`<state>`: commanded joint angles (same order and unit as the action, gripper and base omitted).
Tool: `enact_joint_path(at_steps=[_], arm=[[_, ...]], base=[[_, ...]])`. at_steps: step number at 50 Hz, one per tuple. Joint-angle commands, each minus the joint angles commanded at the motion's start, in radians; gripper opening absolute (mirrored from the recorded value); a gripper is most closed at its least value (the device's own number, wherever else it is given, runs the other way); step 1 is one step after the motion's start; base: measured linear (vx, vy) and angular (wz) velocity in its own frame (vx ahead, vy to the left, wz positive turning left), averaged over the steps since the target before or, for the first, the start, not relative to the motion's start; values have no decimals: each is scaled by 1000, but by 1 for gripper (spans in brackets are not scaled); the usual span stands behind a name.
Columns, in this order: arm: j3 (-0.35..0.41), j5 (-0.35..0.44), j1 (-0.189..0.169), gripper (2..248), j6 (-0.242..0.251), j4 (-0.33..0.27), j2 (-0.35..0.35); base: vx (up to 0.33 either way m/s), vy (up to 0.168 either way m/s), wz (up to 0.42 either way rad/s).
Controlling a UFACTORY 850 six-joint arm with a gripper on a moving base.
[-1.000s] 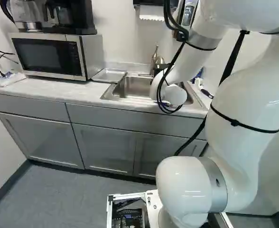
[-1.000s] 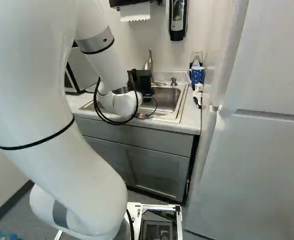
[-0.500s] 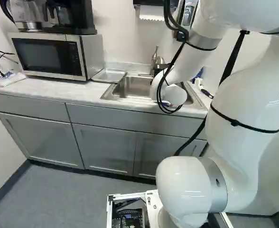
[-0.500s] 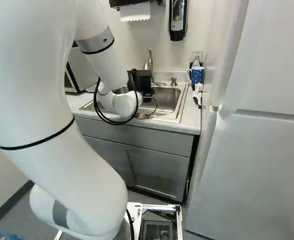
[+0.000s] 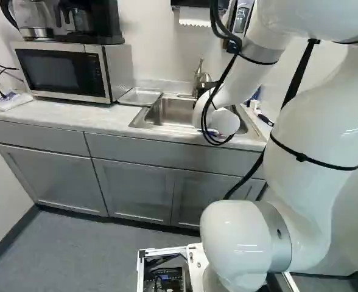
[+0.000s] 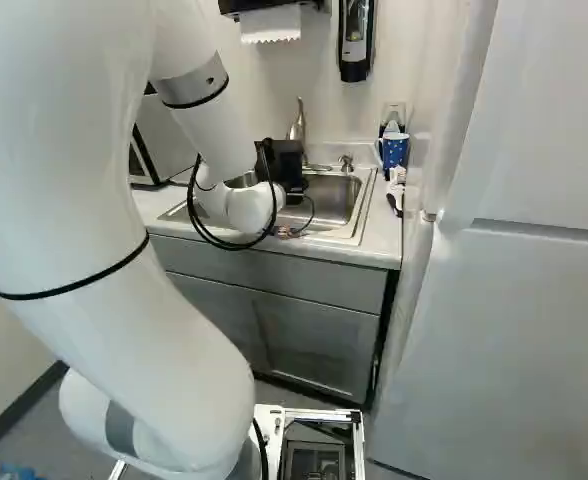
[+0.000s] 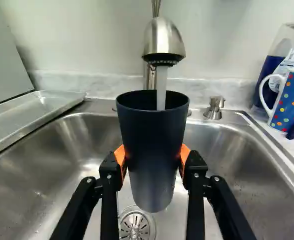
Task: Rinse the cup and place it in the tray
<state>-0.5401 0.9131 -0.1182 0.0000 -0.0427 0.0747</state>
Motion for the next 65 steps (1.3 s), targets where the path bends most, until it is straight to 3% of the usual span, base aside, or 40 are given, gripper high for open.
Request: enact_joint_path(at_steps=[65], arm=[[0, 0, 0, 122, 0, 0, 0]], base=[[0, 0, 0]])
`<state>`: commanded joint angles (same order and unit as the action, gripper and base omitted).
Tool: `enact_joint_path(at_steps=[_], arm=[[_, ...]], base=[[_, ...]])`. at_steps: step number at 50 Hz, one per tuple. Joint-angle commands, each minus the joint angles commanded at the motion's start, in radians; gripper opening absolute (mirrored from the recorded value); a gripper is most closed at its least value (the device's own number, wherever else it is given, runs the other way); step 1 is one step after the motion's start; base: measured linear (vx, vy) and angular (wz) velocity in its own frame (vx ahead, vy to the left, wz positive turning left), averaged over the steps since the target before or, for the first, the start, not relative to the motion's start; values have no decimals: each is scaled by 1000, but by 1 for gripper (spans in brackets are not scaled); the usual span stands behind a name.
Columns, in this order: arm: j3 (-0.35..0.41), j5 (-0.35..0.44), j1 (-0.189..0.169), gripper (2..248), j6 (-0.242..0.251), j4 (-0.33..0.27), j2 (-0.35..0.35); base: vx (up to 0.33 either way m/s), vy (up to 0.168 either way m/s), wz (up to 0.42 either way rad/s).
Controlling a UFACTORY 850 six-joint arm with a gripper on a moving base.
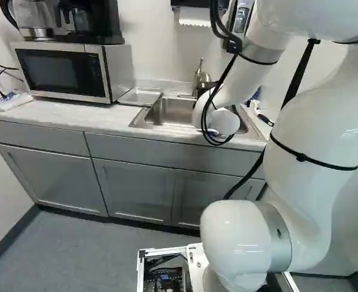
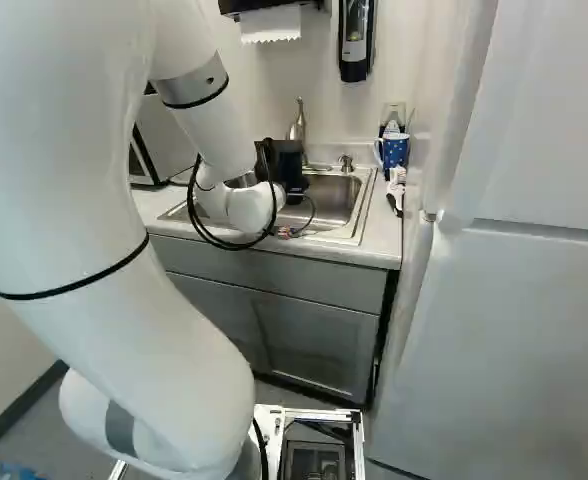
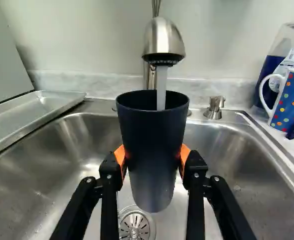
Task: Rinse the cup and place it in the tray
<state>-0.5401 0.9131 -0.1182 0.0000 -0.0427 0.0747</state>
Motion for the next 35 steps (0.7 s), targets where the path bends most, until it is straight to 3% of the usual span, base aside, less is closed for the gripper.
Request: enact_joint_path(at_steps=[35], arm=[[0, 0, 0, 122, 0, 0, 0]], base=[[0, 0, 0]])
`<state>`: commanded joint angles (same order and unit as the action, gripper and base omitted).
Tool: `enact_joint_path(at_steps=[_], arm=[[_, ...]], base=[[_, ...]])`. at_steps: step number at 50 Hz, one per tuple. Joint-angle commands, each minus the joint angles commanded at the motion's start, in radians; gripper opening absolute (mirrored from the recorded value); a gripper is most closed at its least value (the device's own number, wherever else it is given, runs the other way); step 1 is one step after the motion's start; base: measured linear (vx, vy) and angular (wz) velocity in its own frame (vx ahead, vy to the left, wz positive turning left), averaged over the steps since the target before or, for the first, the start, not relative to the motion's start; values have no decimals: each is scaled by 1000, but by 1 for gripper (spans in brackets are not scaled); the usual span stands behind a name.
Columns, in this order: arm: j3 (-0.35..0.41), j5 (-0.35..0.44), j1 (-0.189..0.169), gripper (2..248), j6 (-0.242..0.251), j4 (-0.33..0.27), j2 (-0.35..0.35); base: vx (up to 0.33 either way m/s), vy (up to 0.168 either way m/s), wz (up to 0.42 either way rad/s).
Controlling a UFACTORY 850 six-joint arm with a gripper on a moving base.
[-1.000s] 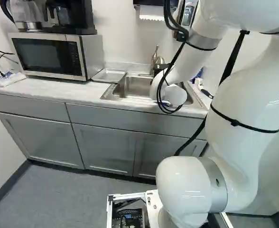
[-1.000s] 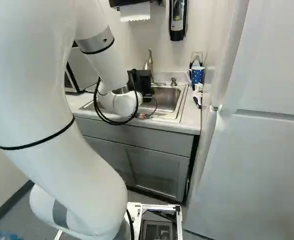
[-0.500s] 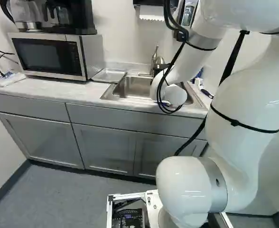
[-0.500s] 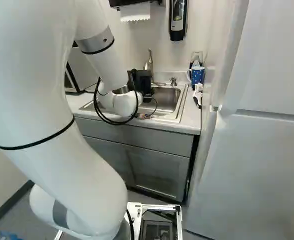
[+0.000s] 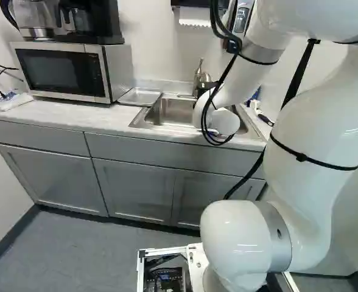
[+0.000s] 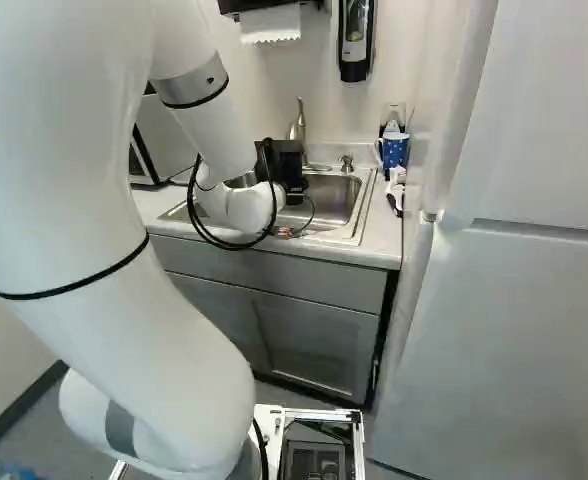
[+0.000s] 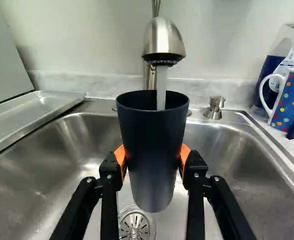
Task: Rinse the cup and place it in the tray
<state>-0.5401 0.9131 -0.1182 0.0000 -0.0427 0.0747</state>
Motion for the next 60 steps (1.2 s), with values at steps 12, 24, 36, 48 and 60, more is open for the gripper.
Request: enact_joint_path(at_steps=[12, 24, 36, 48, 60], arm=[[0, 0, 0, 122, 0, 0, 0], [0, 0, 0, 122, 0, 0, 0], [0, 0, 0, 122, 0, 0, 0], [0, 0, 0, 122, 0, 0, 0], [0, 0, 0, 122, 0, 0, 0]], base=[[0, 0, 0], [0, 0, 0], [0, 0, 0], [0, 0, 0], [0, 0, 0]])
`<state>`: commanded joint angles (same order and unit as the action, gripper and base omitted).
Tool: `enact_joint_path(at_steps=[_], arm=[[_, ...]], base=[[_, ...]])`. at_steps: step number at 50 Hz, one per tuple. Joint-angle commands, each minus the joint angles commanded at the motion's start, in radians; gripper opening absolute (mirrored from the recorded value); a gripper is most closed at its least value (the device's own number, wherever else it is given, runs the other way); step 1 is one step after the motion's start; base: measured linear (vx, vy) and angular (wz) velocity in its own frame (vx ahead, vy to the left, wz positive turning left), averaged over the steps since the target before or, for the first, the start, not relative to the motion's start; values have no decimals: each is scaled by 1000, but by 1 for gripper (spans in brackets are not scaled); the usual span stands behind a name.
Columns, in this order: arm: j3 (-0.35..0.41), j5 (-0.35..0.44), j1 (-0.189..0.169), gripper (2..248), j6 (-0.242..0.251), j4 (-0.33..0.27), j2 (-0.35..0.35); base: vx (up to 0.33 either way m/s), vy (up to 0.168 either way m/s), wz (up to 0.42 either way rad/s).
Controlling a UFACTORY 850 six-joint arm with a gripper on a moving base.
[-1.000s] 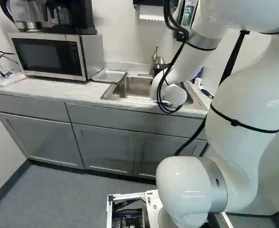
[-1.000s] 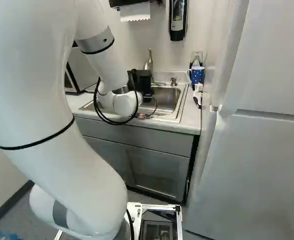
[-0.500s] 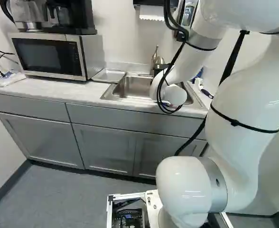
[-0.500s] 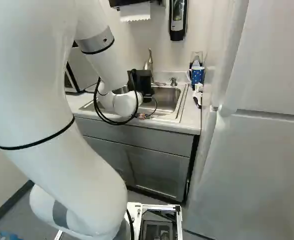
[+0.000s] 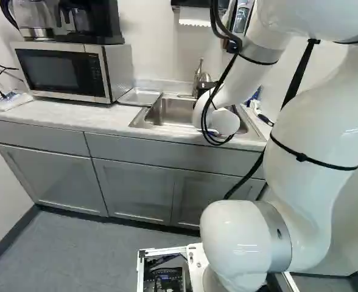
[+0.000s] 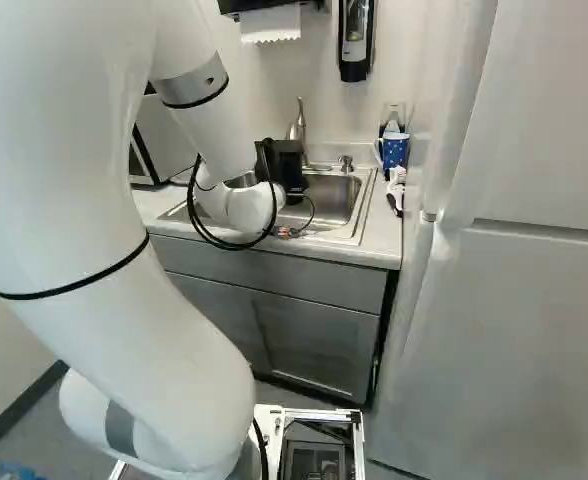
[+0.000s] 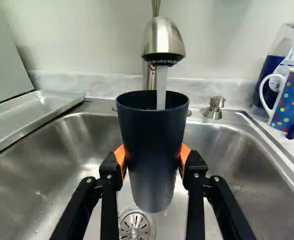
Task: Rinse the cup and place it in the tray
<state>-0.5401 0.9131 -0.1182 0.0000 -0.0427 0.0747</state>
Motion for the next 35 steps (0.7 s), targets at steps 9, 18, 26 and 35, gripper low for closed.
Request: enact_joint_path(at_steps=[9, 18, 26, 35], arm=[[0, 0, 0, 122, 0, 0, 0], [0, 0, 0, 122, 0, 0, 0], [0, 0, 0, 122, 0, 0, 0], [0, 0, 0, 122, 0, 0, 0]], base=[[0, 0, 0], [0, 0, 0], [0, 0, 0], [0, 0, 0]])
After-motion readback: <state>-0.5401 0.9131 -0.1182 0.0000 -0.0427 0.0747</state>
